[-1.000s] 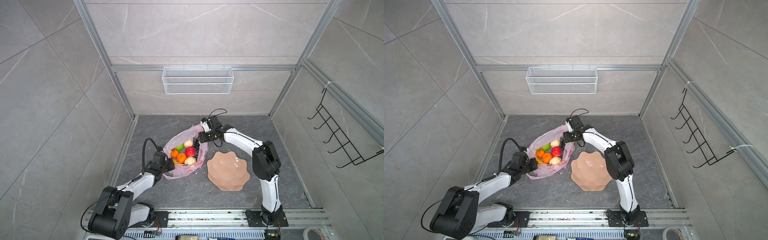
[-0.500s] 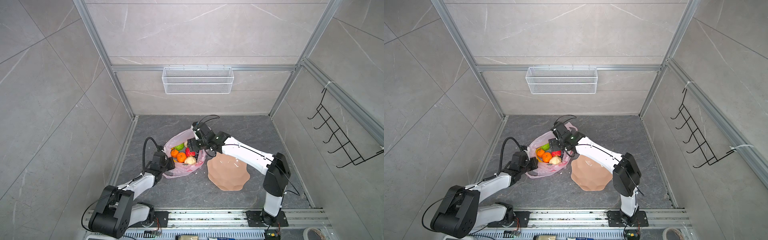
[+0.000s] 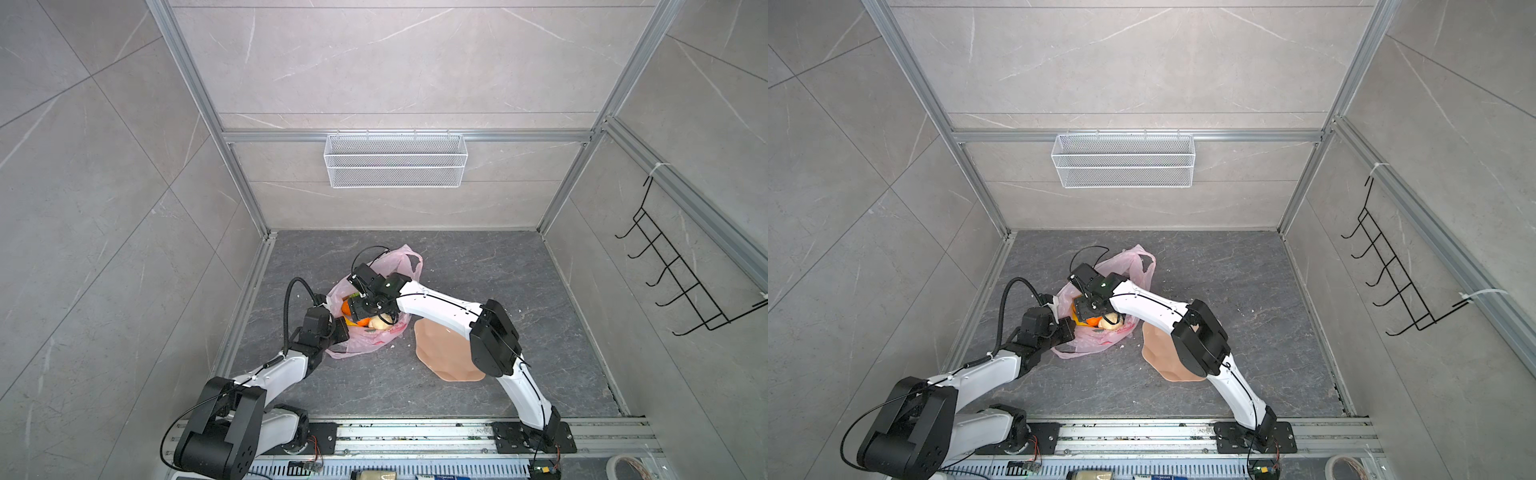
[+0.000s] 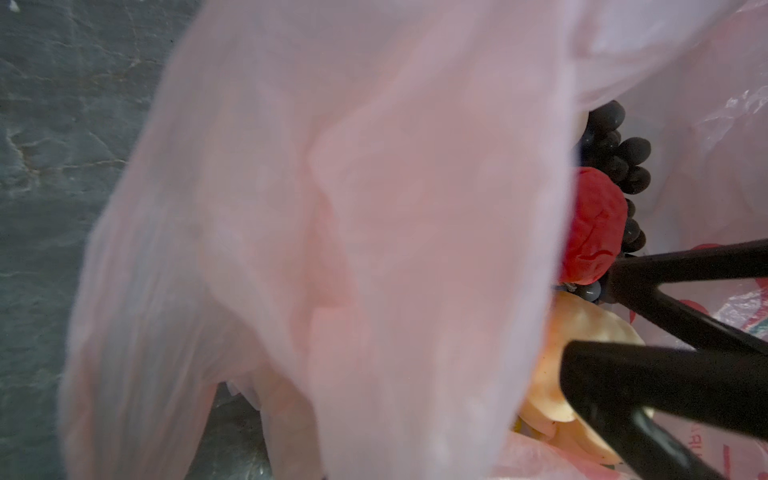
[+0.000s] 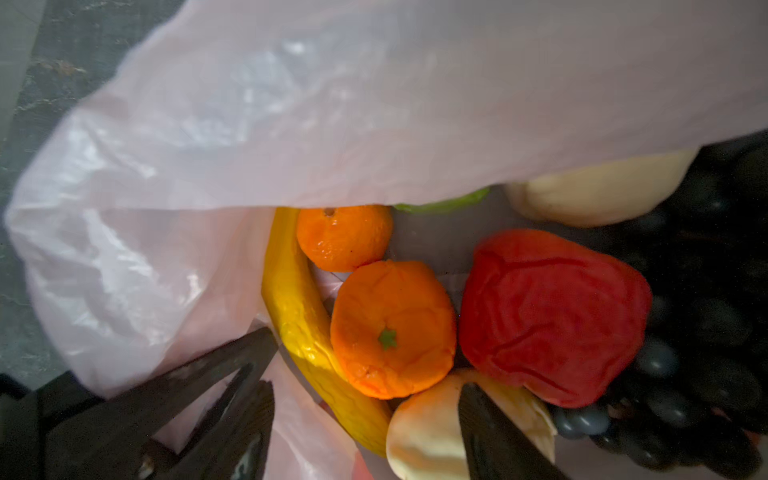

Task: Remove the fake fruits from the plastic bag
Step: 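Reach into the bag and grasp the orange with the right gripper, then lift the orange out and carry it over the peach bowl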

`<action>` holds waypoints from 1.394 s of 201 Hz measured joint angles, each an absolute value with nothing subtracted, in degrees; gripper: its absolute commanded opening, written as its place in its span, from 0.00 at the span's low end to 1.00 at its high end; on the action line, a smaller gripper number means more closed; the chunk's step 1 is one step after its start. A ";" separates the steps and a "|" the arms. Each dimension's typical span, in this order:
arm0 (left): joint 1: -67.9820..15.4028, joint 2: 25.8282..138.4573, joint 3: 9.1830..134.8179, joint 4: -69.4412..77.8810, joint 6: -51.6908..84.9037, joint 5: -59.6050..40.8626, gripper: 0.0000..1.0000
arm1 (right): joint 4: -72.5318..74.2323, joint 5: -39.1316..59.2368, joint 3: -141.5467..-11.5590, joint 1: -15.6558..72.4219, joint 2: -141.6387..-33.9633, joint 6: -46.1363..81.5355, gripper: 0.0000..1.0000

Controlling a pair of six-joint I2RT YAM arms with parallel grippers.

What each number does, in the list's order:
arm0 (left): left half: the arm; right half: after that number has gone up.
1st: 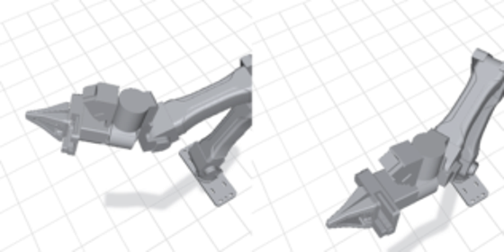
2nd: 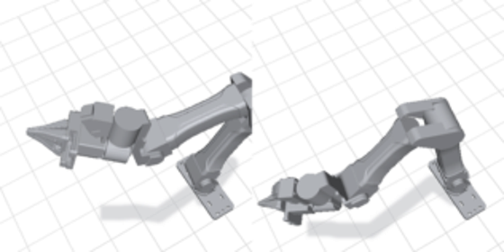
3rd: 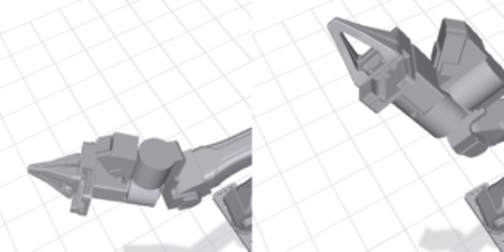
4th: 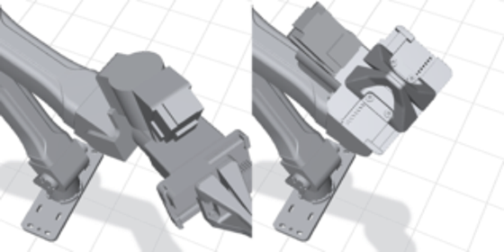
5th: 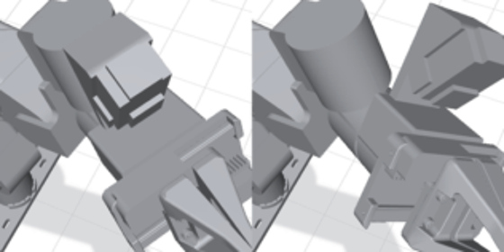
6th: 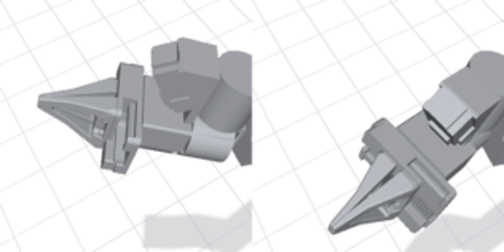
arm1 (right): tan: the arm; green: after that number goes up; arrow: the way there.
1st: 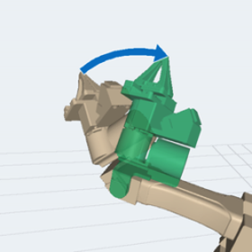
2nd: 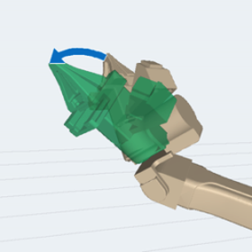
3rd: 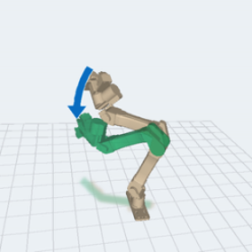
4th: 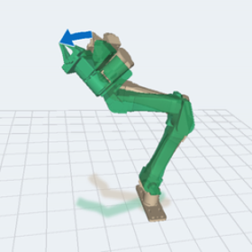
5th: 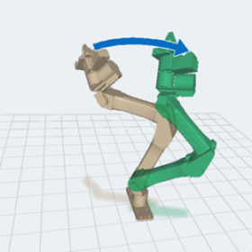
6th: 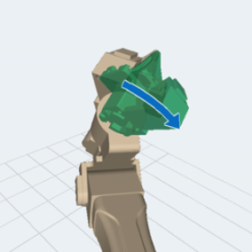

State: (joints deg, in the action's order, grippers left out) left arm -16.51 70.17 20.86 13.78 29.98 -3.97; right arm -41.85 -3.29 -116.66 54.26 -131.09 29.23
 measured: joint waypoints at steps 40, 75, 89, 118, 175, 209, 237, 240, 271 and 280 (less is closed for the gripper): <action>-16.51 70.08 20.84 13.80 29.95 -3.99 0.00 | -43.75 -4.21 -120.49 54.26 -134.50 29.39 0.72; -16.51 69.97 20.84 13.80 29.98 -3.95 0.00 | -45.21 -4.93 -122.30 54.26 -137.12 29.52 0.73; -16.51 69.89 20.84 13.80 29.98 -3.95 0.00 | -46.17 -5.28 -123.90 54.26 -138.50 29.69 0.74; -16.51 69.87 20.84 13.82 29.98 -3.95 0.00 | -47.03 -5.43 -126.93 54.28 -141.12 29.89 0.76; -16.51 69.56 20.64 14.00 29.98 -3.53 0.00 | -48.18 -5.87 -128.27 54.39 -142.71 30.00 0.66; -16.51 69.23 20.64 14.17 29.95 -3.31 0.00 | -47.29 -6.02 -127.09 54.39 -142.21 30.04 0.60; -16.53 69.21 20.64 14.26 29.95 -3.11 0.00 | -47.18 -5.98 -125.49 54.37 -140.22 29.80 0.60; -16.53 69.21 20.64 14.28 29.95 -3.09 0.00 | -47.16 -5.96 -125.29 54.37 -139.92 29.80 0.60; -16.53 69.21 20.64 14.28 29.93 -3.09 0.00 | -47.20 -5.78 -122.26 54.37 -133.43 28.71 0.60; -16.51 69.21 20.64 14.26 29.93 -3.09 0.00 | -47.13 -5.78 -121.97 54.35 -131.41 28.47 0.60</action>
